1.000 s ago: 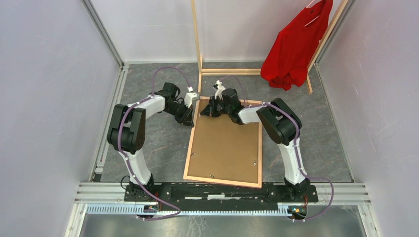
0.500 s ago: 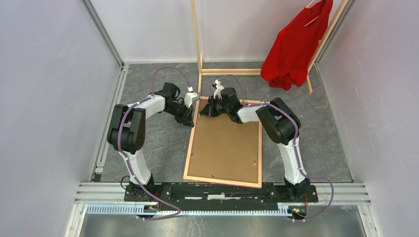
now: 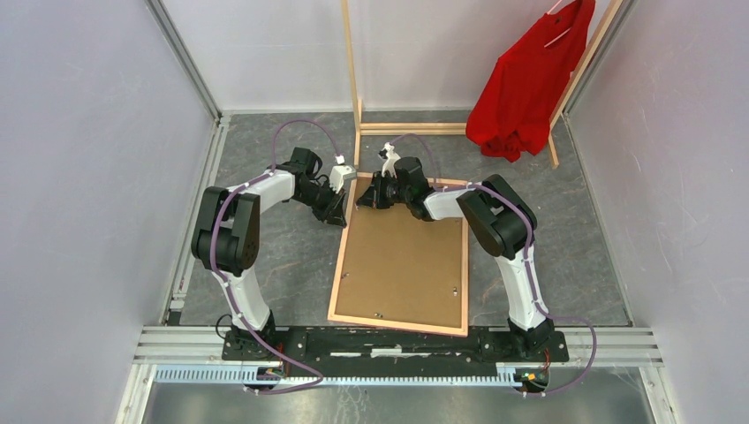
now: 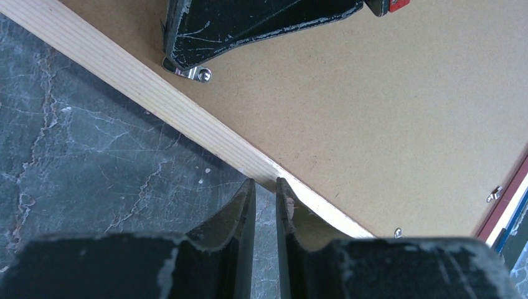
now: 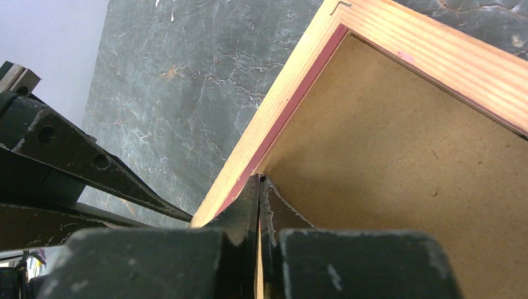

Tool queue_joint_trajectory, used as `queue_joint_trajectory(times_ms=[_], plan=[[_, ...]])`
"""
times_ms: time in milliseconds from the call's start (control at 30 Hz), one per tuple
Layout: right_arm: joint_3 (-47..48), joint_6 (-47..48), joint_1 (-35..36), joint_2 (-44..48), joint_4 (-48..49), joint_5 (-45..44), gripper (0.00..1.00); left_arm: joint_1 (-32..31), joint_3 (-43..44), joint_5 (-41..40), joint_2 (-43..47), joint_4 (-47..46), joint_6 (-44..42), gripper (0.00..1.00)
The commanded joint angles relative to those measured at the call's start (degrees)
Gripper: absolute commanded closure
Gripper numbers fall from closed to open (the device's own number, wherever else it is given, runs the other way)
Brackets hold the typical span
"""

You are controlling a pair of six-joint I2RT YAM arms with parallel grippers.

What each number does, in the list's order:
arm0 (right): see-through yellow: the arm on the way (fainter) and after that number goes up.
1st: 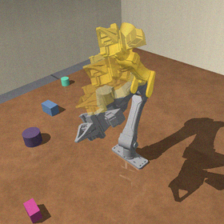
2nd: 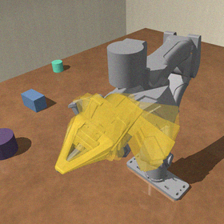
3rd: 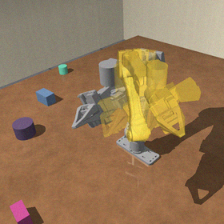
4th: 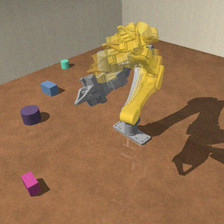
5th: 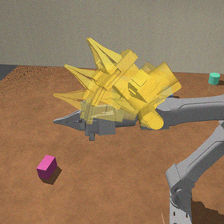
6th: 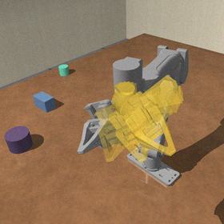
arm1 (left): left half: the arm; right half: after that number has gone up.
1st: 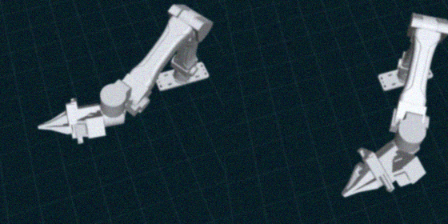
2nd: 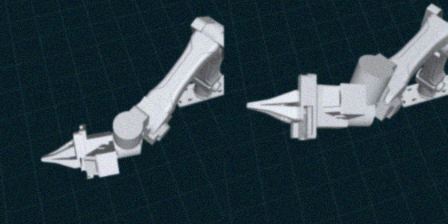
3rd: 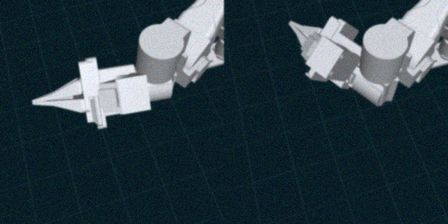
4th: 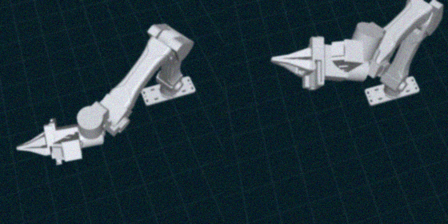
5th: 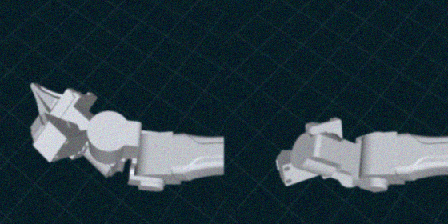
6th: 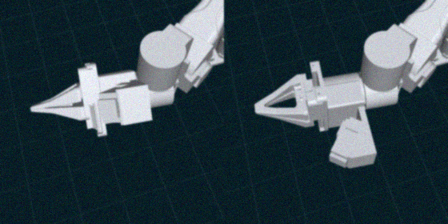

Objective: Put the photo into the frame
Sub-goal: Install the photo frame at the center of the board.

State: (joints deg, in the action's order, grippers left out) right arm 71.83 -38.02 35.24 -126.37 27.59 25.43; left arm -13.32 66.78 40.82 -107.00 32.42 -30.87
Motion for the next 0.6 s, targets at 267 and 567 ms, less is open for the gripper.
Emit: queue_joint_trajectory(times_ms=[267, 567], plan=[[-0.38, -1.46, 2.19, -1.51, 0.54, 4.52, 1.0, -0.92, -0.87, -2.04, 0.77, -0.43, -1.03, 0.77], [0.21, -0.26, 0.43, 1.27, -0.62, 3.06, 1.0, -0.97, -0.76, -2.19, 0.78, -0.43, -0.95, 0.77]])
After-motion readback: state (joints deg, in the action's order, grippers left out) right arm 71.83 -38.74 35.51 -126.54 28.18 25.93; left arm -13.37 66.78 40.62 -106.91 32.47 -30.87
